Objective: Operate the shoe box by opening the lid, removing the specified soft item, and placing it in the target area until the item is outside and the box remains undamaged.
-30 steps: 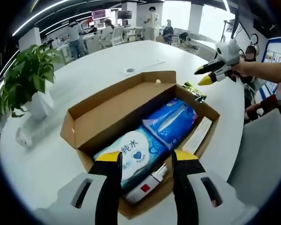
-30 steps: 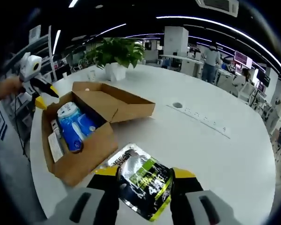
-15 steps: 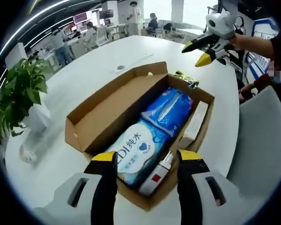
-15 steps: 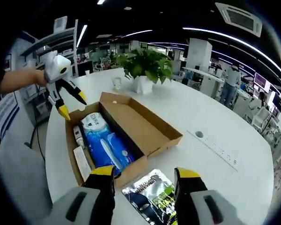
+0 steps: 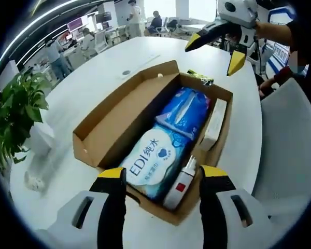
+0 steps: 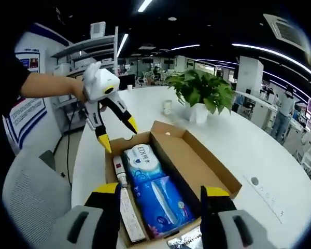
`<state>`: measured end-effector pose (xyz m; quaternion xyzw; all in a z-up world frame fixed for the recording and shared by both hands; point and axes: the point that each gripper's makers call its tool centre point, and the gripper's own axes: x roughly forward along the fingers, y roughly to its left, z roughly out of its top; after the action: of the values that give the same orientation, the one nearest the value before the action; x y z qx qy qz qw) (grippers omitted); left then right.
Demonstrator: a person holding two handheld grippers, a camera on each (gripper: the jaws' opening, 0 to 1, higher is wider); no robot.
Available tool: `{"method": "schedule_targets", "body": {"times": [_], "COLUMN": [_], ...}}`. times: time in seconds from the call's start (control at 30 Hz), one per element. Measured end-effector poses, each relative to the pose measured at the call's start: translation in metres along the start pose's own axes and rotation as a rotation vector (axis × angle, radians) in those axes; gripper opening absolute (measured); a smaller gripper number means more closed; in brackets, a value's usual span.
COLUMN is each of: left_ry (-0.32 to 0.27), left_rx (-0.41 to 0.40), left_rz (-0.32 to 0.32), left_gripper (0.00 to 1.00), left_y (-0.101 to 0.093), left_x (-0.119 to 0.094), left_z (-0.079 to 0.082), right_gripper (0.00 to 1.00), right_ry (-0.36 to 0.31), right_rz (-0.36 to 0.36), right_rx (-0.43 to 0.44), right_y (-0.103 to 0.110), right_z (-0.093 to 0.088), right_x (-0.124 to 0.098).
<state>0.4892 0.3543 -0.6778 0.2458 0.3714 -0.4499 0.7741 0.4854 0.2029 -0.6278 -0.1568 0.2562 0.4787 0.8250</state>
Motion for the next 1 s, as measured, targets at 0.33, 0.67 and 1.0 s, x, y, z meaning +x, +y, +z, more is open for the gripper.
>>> {"method": "schedule_targets", "body": {"times": [0.33,0.67,1.0], "left_ry": [0.058,0.134,0.175], "left_rx": [0.078,0.192,0.266], "left_rz": [-0.038,-0.078,-0.118], "left_gripper": [0.58,0.57,0.58], "left_y": [0.005,0.007,0.011], "left_x": [0.016,0.035,0.053], "left_z": [-0.01,-0.017,-0.025], "right_gripper": [0.6,0.59,0.59], "right_ry": [0.036,0.058,0.059], "right_rz": [0.088,0.148,0.18], "right_rx": [-0.061,-0.052,-0.063], "right_y": [0.026,0.035,0.039], "right_z": [0.002,-0.006,-0.011], "right_x": [0.043,0.082,0.109]}}
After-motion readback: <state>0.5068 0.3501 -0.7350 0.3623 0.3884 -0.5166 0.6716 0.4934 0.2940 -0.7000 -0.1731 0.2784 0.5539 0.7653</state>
